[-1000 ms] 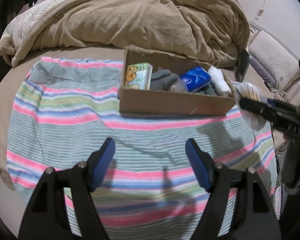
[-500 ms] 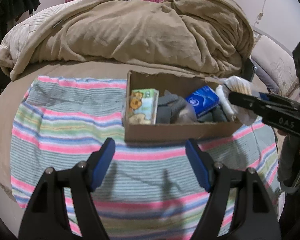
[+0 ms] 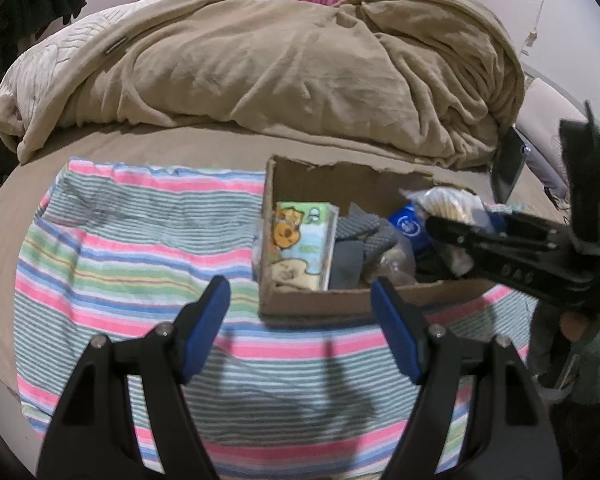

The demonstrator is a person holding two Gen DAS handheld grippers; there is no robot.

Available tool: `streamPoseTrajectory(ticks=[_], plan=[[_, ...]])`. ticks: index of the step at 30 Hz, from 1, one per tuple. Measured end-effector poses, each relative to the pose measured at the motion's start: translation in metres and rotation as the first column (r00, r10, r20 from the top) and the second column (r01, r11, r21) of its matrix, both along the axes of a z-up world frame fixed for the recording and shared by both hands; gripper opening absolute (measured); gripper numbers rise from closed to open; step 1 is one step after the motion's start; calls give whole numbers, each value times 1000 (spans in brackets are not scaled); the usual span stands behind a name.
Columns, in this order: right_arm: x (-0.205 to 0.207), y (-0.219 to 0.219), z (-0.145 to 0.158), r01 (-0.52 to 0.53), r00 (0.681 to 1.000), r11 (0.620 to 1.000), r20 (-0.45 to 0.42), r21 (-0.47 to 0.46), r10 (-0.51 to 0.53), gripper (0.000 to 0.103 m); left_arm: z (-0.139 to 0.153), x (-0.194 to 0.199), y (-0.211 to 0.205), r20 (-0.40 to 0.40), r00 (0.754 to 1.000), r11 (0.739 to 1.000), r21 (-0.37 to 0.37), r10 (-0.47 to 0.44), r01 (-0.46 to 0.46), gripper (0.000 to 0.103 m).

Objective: Organize objects
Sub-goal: 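Lower the cotton swab bag into the box and open the right tool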

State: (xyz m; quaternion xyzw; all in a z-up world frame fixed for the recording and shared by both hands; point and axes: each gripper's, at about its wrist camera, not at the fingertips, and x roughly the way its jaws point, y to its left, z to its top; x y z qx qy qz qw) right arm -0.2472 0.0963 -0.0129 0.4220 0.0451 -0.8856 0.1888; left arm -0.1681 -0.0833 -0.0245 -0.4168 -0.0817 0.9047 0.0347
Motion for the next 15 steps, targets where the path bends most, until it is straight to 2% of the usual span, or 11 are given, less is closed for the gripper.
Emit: streamPoseTrajectory(ticks=[4, 11, 15], plan=[[-3, -5, -16, -4, 1000, 1000, 15, 8, 4, 49, -6, -1, 0, 15, 1000, 1000, 2, 5, -5, 74], [-3, -3, -16, 1, 1000, 1000, 16, -22, -1, 53, -12, 3, -3, 31, 999, 1000, 22, 14, -14, 74], [4, -2, -10, 6, 1000, 999, 9, -34, -6, 69, -9, 9, -3, 28, 999, 999, 28, 16, -17, 74]])
